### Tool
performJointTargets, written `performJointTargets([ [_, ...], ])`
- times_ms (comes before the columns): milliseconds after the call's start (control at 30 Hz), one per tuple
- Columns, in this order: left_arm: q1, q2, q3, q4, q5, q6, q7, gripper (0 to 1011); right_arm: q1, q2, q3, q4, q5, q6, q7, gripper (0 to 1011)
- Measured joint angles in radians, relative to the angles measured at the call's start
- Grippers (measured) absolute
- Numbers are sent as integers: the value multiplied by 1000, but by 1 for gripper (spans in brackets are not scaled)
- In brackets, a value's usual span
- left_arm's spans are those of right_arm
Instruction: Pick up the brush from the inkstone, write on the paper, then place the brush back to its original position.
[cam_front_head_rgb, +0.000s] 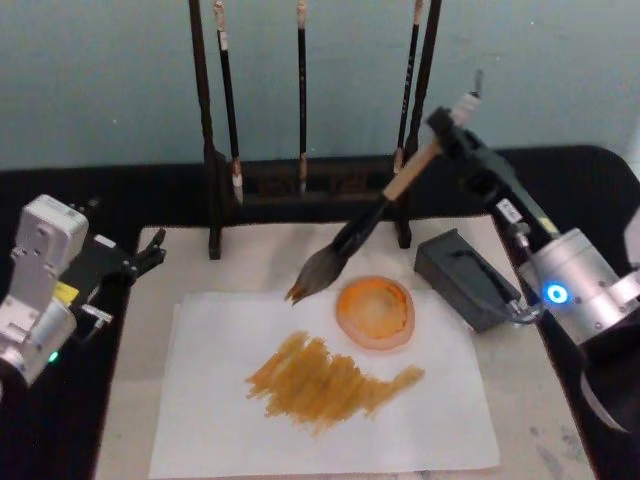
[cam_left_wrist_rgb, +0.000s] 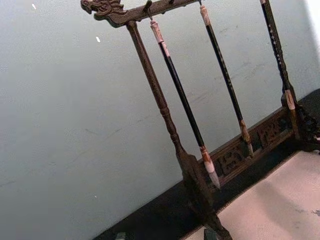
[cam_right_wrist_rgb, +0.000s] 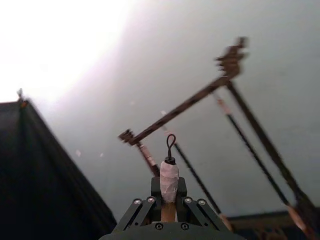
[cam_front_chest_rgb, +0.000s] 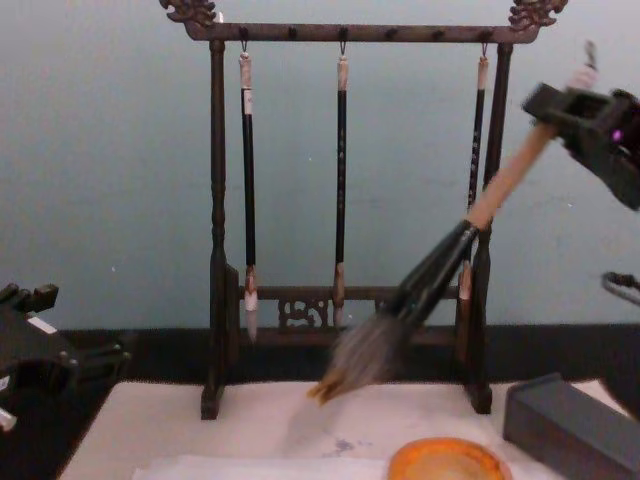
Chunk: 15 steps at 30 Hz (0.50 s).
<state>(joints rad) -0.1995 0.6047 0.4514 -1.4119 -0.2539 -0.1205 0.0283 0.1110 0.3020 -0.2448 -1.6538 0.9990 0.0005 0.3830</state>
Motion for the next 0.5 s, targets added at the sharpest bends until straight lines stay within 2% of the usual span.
performJointTargets([
  [100, 0, 0, 0, 0, 0, 0, 0, 1010, -20, -1, 21, 1, 53, 17, -32, 163],
  [233, 0, 0, 0, 0, 0, 0, 0, 1010, -37, 12, 38, 4, 89, 30, -60, 164],
  [333, 0, 0, 0, 0, 0, 0, 0, 1010, -46, 22, 49, 4, 112, 38, -71, 163],
  [500, 0, 0, 0, 0, 0, 0, 0, 1009, -57, 43, 72, 14, 180, 68, -76, 163],
])
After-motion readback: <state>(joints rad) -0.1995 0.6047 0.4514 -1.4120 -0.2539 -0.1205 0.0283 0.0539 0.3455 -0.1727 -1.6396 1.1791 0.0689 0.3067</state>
